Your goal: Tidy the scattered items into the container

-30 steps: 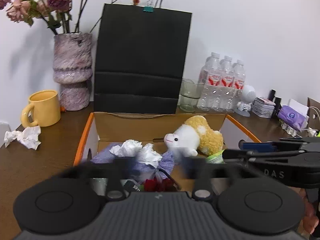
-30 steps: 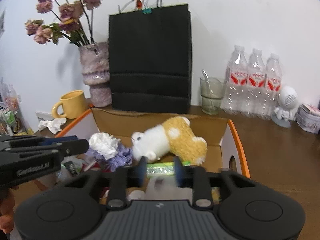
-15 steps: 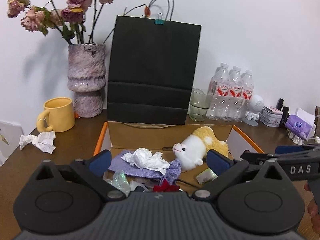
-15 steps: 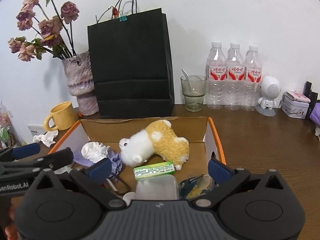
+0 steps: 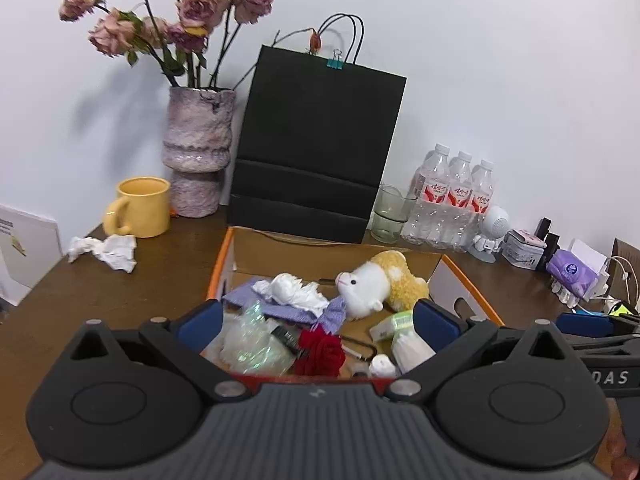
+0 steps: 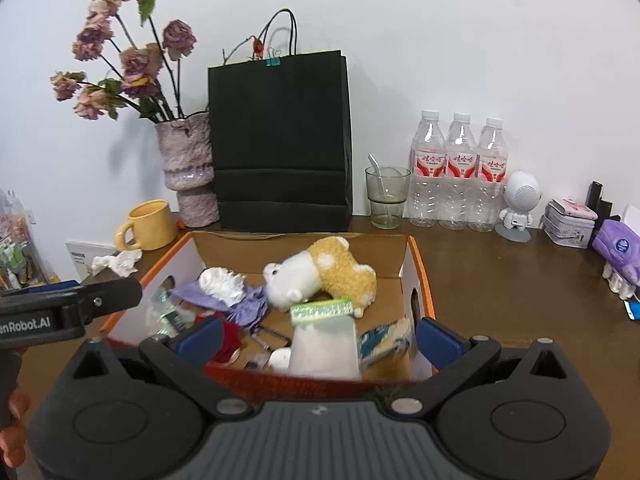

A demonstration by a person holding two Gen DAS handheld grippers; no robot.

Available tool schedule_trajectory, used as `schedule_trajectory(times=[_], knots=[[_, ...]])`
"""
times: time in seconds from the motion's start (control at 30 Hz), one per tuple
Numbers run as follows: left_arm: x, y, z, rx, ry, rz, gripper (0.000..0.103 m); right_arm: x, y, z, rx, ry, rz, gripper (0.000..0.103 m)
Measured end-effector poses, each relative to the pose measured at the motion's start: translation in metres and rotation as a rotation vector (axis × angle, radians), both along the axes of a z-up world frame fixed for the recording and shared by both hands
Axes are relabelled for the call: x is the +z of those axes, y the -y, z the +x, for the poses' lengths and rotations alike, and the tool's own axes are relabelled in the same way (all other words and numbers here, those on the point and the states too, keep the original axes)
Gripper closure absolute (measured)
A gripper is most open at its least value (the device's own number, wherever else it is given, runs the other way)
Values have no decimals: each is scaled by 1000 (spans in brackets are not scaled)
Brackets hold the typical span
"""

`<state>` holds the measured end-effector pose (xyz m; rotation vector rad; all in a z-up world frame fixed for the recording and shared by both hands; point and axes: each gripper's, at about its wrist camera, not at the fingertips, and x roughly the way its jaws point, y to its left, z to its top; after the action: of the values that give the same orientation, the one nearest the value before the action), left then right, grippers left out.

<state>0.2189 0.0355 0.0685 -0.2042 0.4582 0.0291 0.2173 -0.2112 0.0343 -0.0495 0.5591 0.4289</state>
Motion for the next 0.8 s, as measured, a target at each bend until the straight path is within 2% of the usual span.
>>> schedule_trajectory(times=[0.3, 0.8], knots=[[7, 8, -44, -4, -19, 65, 0, 8, 13, -49, -3, 17, 0, 0], [3, 14, -62, -27, -42, 52, 0, 7, 20, -72, -8, 8, -8, 0]])
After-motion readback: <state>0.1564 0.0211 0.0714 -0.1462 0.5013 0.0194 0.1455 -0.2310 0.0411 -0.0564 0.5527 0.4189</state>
